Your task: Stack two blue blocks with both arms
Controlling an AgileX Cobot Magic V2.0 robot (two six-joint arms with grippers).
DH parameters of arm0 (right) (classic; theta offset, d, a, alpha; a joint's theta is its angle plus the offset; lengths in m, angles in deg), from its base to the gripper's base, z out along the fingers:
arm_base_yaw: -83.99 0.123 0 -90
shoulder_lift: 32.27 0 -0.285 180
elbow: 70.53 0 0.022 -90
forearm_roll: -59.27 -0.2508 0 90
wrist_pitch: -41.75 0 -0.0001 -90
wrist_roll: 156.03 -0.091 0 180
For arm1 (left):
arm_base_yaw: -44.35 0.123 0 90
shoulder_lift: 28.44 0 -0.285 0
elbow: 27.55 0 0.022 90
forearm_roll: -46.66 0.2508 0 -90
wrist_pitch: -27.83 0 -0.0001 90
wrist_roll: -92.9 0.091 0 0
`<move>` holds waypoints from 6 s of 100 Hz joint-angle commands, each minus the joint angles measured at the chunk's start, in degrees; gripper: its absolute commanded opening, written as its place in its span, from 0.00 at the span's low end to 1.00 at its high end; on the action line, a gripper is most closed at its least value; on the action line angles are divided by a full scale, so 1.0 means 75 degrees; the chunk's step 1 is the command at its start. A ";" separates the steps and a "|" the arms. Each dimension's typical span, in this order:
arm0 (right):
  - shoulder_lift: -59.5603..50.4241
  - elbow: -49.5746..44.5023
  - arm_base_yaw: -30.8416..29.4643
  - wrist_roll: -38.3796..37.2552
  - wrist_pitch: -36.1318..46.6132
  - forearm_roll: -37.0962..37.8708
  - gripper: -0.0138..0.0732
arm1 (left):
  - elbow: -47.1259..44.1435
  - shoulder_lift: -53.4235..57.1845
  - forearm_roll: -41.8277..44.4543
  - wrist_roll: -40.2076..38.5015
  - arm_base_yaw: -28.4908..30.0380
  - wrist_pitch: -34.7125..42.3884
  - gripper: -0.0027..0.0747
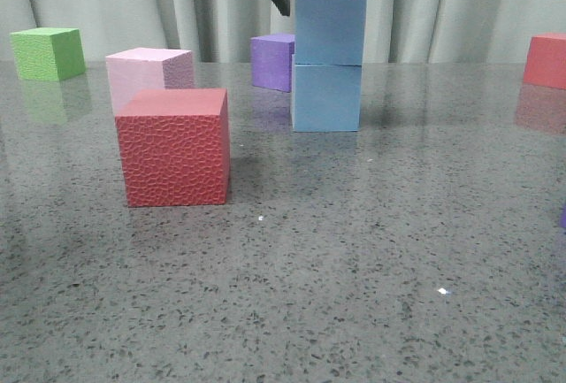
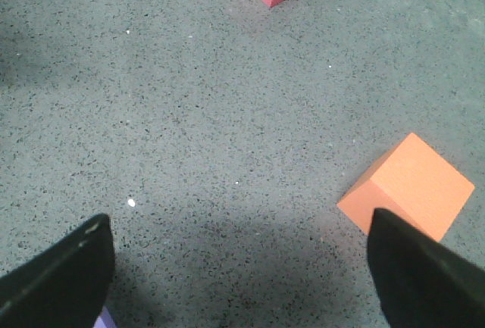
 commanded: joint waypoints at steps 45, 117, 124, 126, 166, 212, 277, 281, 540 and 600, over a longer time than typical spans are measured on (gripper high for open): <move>-0.0064 0.0201 -0.0032 0.0041 0.0430 0.0232 0.92 | 0.2066 0.0467 0.0067 0.1311 0.0042 -0.0903 0.74; -0.0064 0.0201 -0.0032 0.0041 0.0390 0.0228 0.92 | 0.2186 0.1372 -0.0087 0.3464 0.1561 -0.1890 0.74; -0.0064 0.0201 -0.0032 0.0041 0.0390 0.0228 0.92 | 0.2172 0.1513 -0.0121 0.3622 0.1689 -0.1890 0.74; -0.0064 0.0201 -0.0032 0.0041 0.0390 0.0228 0.92 | 0.2154 0.1557 -0.0119 0.3659 0.1711 -0.1890 0.74; -0.0064 0.0201 -0.0032 0.0034 0.0304 0.0228 0.92 | 0.0068 0.3210 -0.0119 0.4020 0.2647 -0.1668 0.74; -0.0064 0.0201 -0.0032 -0.0086 0.0236 0.0228 0.92 | -0.4005 0.6167 -0.0119 0.3936 0.3782 0.0012 0.74; -0.0251 0.0201 -0.0032 -0.0283 0.0155 0.0164 0.92 | -0.8627 0.9818 -0.0322 0.3312 0.4756 0.1598 0.74; -0.0322 0.0201 -0.0032 -0.0283 0.0155 0.0164 0.92 | -0.8753 0.9940 -0.0322 0.3296 0.4756 0.1598 0.74; -0.1729 -0.0955 -0.0032 -0.0283 0.0722 0.0164 0.08 | -1.0257 1.1211 -0.0313 0.3127 0.4756 0.2017 0.01; -0.1729 -0.0955 -0.0032 -0.0283 0.0722 0.0164 0.08 | -1.0306 1.1211 -0.0191 0.3127 0.4756 0.2290 0.01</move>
